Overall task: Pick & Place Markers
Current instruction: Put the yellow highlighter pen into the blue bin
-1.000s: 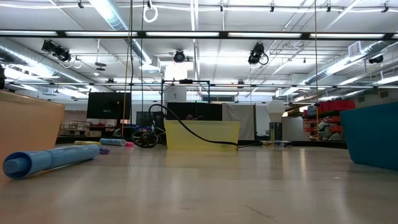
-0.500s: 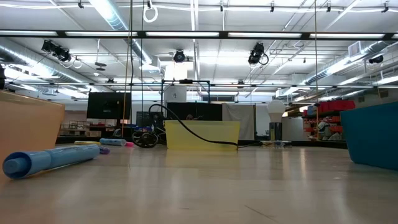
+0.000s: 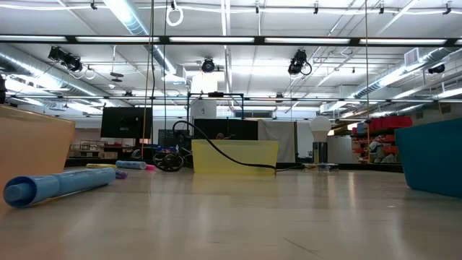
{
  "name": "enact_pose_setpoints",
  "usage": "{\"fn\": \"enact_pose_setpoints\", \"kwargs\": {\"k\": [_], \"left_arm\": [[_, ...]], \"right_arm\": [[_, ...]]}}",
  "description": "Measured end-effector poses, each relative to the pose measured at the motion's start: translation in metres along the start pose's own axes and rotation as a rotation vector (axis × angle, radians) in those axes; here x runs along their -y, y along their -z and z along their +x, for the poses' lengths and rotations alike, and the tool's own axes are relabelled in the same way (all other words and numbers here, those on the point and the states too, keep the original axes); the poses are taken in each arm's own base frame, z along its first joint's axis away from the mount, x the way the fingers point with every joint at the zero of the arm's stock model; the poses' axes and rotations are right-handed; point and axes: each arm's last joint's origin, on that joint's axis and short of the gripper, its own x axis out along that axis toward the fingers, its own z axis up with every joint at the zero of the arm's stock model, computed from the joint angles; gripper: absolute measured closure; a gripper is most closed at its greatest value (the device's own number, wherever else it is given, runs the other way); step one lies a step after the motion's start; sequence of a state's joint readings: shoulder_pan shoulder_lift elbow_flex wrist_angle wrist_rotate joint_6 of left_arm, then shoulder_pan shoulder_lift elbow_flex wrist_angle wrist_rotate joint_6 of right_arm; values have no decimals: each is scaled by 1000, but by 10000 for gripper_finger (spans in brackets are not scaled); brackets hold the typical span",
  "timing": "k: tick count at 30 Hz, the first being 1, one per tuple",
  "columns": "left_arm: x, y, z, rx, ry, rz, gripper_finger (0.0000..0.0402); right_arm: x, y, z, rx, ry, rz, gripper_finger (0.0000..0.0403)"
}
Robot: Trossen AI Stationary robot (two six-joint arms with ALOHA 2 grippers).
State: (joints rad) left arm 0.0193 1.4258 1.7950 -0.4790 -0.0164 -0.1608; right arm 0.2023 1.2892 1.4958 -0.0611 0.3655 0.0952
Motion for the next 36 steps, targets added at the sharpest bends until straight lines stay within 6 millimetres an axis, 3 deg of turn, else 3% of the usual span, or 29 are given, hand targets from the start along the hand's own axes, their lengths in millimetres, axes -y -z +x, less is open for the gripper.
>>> {"fn": "enact_pose_setpoints", "kwargs": {"k": [9,26,30,36], "left_arm": [[1,1,0,-9,19,-14,223],[-2,9,-2,-101,4,26,223],[-11,15,-14,-196,-87,68,223],[-40,28,-25,-361,-305,-40,223]], "right_arm": [[-2,4,27,-38,-34,36,204],[-2,10,30,-70,-32,28,204],[-2,9,29,-66,-32,21,204],[-2,8,28,-64,-33,-2,204]]}}
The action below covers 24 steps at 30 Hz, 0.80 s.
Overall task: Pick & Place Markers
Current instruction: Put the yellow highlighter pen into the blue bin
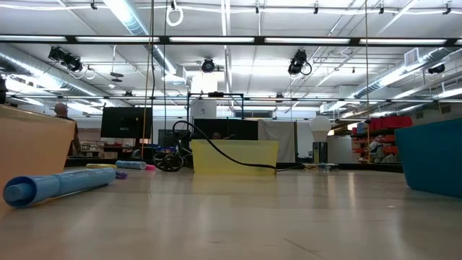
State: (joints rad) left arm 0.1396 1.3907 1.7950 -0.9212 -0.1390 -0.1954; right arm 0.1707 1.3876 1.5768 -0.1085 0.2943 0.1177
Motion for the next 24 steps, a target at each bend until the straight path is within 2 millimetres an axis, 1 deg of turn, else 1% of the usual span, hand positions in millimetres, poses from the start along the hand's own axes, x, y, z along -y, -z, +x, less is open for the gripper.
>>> {"fn": "enact_pose_setpoints", "kwargs": {"k": [4,11,18,24], "left_arm": [[-19,8,1,-99,-111,-58,223],[-48,18,-1,-195,-311,-197,223],[-74,31,-9,-296,-502,-418,223],[-90,38,-16,-305,-668,-610,223]], "right_arm": [[0,0,0,0,0,-2,204],[0,0,0,-1,0,-1,204],[0,1,0,-8,1,-32,204],[0,3,0,-32,3,-42,204]]}}
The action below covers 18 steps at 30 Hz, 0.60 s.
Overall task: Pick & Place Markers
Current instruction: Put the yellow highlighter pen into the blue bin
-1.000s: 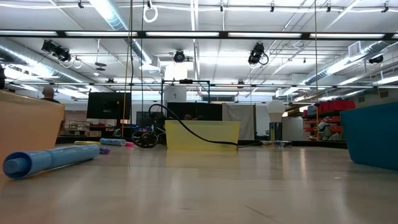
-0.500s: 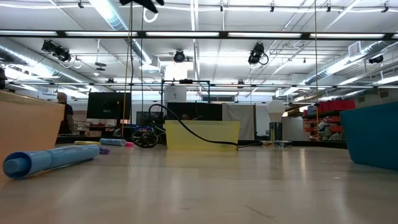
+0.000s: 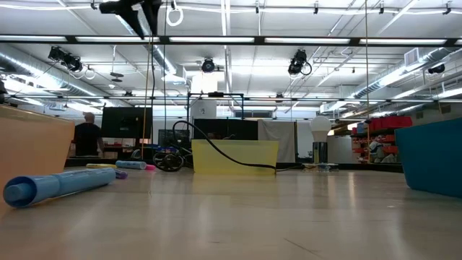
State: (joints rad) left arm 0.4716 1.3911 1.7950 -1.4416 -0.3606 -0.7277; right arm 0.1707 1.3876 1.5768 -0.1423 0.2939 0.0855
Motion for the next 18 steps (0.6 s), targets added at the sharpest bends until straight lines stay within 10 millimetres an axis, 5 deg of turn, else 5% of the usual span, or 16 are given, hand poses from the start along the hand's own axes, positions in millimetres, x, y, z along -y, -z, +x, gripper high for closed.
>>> {"fn": "enact_pose_setpoints", "kwargs": {"k": [18], "left_arm": [[-34,-11,12,-12,-213,-626,223]], "right_arm": [[0,1,0,-8,-1,-103,204]]}}
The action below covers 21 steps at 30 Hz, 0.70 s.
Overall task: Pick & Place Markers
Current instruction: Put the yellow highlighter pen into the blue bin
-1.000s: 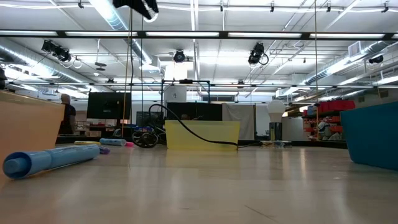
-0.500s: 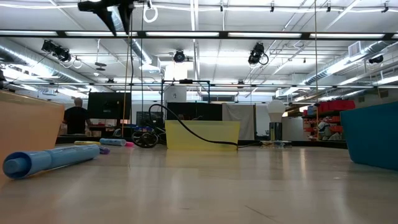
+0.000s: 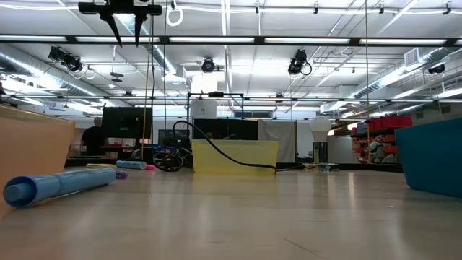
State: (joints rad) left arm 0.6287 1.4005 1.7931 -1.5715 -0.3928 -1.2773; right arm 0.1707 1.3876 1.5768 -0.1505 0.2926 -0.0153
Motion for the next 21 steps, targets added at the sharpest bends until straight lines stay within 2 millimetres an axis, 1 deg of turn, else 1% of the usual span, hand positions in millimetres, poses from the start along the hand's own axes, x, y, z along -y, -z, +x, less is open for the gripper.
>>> {"fn": "enact_pose_setpoints", "kwargs": {"k": [3,5,12,14,17,21], "left_arm": [[2,-2,5,-10,-14,-54,223],[5,-2,9,-22,-26,-57,223],[23,1,34,-59,-96,-2,223],[25,2,38,-74,-107,14,223],[19,6,49,-120,-146,-13,223],[-2,20,66,-186,-234,-54,223]], "right_arm": [[0,0,0,0,-1,0,204],[0,0,0,0,-14,0,204],[-2,0,0,2,-59,-48,204],[-2,0,0,2,-59,-54,204],[-2,0,0,2,-59,-54,204],[-2,0,0,2,-59,-54,204]]}}
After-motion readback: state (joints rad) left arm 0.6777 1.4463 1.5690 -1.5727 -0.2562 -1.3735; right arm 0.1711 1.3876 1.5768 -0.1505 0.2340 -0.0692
